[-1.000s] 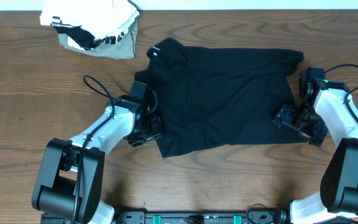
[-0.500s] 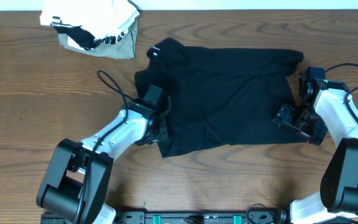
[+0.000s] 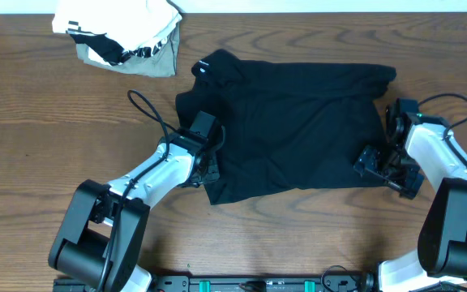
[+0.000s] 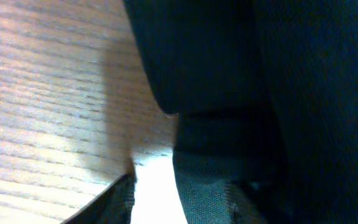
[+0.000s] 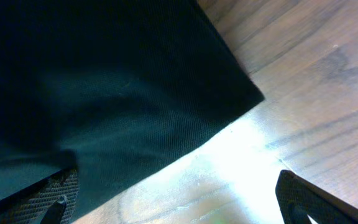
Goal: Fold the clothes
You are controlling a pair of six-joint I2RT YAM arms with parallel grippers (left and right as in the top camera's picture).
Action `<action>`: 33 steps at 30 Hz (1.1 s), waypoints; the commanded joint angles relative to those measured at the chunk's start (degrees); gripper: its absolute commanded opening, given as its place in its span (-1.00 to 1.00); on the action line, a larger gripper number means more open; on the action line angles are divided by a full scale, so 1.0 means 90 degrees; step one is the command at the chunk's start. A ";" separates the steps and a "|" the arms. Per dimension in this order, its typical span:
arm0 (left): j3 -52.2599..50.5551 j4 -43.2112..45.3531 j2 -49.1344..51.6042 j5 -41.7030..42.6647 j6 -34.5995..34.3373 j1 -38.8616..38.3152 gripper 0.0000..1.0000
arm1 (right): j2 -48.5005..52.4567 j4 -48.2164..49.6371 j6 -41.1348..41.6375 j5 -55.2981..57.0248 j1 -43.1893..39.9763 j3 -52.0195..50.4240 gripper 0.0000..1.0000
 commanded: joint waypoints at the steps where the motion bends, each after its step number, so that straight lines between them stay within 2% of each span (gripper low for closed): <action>1: -0.0049 0.0080 0.0301 -0.0063 0.0007 0.0024 -0.24 | 0.0051 0.0165 -0.0090 -0.0051 -0.0080 -0.0148 0.98; 3: -0.0049 0.0085 0.0367 -0.0063 0.0007 0.0024 -0.36 | 0.0051 0.0221 -0.0090 -0.0049 -0.0136 -0.0148 0.98; 7: -0.0049 0.0102 0.0486 -0.0063 0.0007 0.0024 -0.38 | 0.0051 0.0282 -0.0087 -0.0112 -0.0291 -0.0151 0.96; 17: -0.0049 0.0104 0.0527 -0.0063 0.0005 0.0024 -0.62 | 0.0051 0.0357 -0.0087 -0.0141 -0.0457 -0.0194 0.18; 24: -0.0049 0.0100 0.0527 -0.0056 0.0005 0.0024 -0.63 | 0.0051 0.0634 -0.0083 -0.0141 -0.0469 -0.0415 0.12; 27: -0.0049 0.0100 0.0527 -0.0056 0.0005 0.0024 -0.63 | 0.0051 0.0789 -0.0085 -0.0085 -0.0481 -0.0498 0.27; 33: -0.0049 0.0102 0.0527 -0.0058 0.0005 0.0024 -0.63 | 0.0051 0.1263 -0.0083 -0.0073 -0.0551 -0.0695 0.31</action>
